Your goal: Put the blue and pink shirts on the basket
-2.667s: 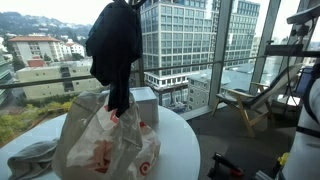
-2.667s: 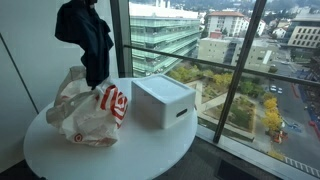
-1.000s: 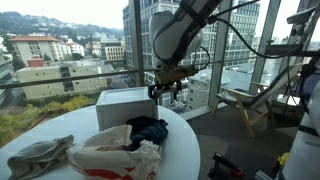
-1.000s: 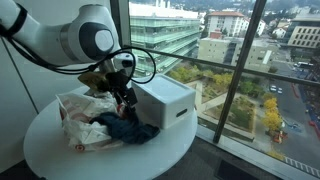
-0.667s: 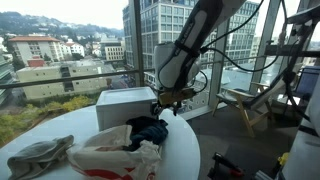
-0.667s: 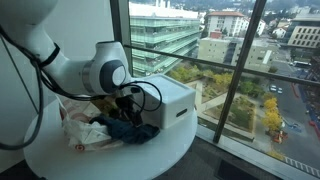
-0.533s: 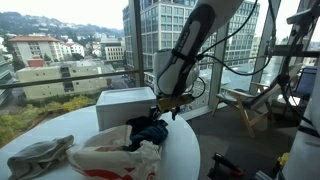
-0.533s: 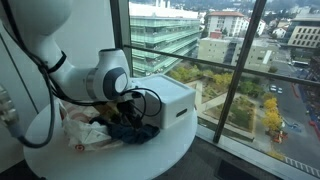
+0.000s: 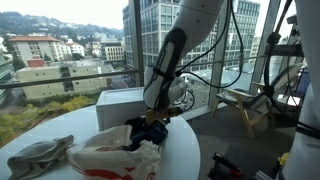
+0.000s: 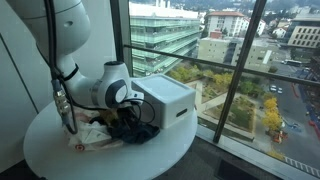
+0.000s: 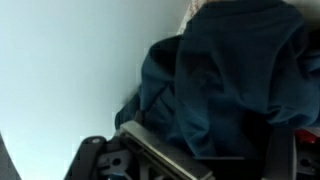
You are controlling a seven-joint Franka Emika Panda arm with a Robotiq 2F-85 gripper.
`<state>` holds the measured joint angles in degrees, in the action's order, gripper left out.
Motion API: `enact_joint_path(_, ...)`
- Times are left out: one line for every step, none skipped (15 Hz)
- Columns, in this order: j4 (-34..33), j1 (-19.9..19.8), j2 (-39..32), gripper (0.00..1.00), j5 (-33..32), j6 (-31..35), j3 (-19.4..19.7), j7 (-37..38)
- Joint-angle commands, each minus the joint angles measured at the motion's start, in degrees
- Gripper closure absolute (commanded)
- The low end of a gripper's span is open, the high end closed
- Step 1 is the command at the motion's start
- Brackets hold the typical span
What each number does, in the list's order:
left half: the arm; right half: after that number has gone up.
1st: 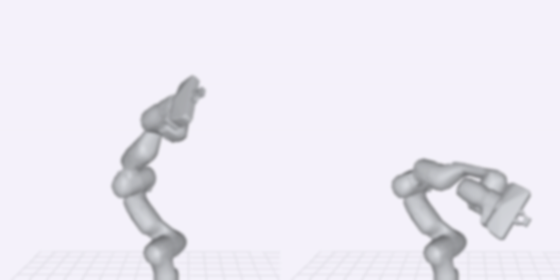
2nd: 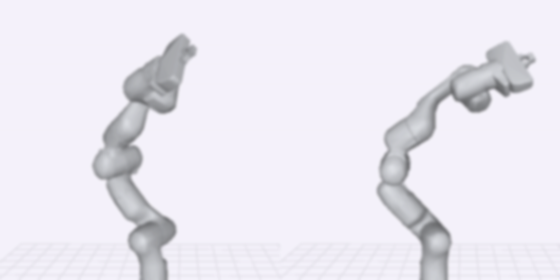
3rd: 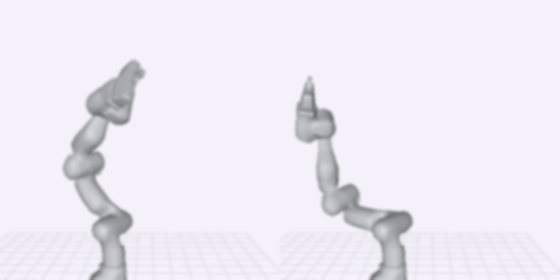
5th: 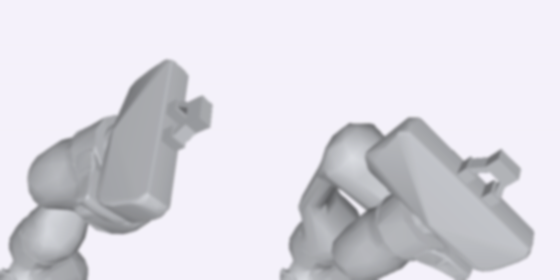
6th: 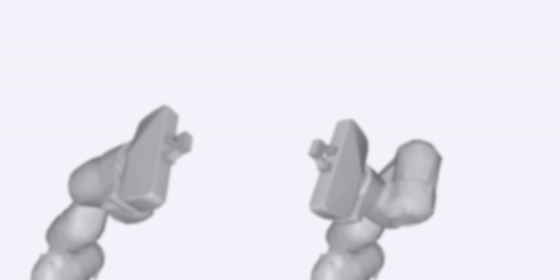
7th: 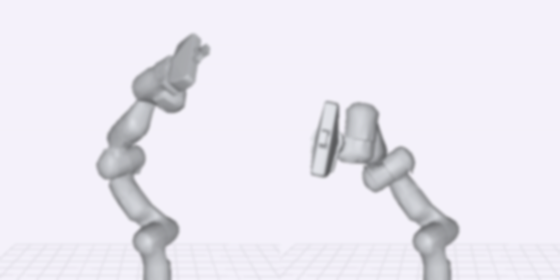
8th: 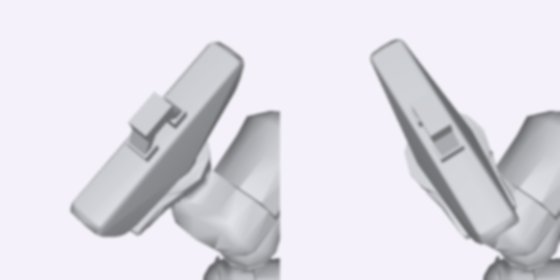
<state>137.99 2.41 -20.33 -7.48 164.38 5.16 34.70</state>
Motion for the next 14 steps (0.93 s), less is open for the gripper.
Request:
enact_joint_path(-2.8, 3.6, -3.3, 0.25, 1.9, 0.8, 3.8, -0.5)
enact_joint_path(-2.7, 4.1, -3.5, 0.34, 2.2, 1.1, 4.3, -0.6)
enact_joint_path(-2.9, 4.5, -3.5, 0.42, 2.6, 0.8, 4.6, -0.6)
enact_joint_path(-3.0, 4.6, -3.4, 0.49, 3.3, 0.4, 4.6, -0.8)
enact_joint_path(-3.0, 4.6, -3.2, 0.58, 4.0, 0.1, 4.5, -1.0)
enact_joint_path(-2.9, 4.6, -2.9, 0.65, 4.8, -0.2, 4.3, -1.2)
enact_joint_path(-2.9, 4.6, -2.5, 0.72, 5.5, -0.4, 4.0, -1.3)
enact_joint_path(-3.0, 4.4, -2.0, 0.81, 6.4, -0.9, 3.7, -1.6)
enact_joint_path(-3.1, 4.5, -1.6, 0.87, 6.9, -1.3, 3.7, -1.6)
enact_joint_path(-3.2, 4.5, -1.0, 0.92, 7.5, -1.8, 3.5, -1.9)
enact_joint_path(-3.3, 4.9, -0.3, 0.93, 7.4, -2.7, 3.9, -1.6)
enact_joint_path(-3.5, 5.2, 0.4, 0.94, 7.4, -3.6, 4.2, -1.4)
enact_joint_path(-3.6, 5.3, 1.4, 0.95, 7.0, -5.0, 4.4, -1.3)
enact_joint_path(-3.8, 5.4, 2.9, 0.92, 6.4, -7.2, 4.7, -1.2)
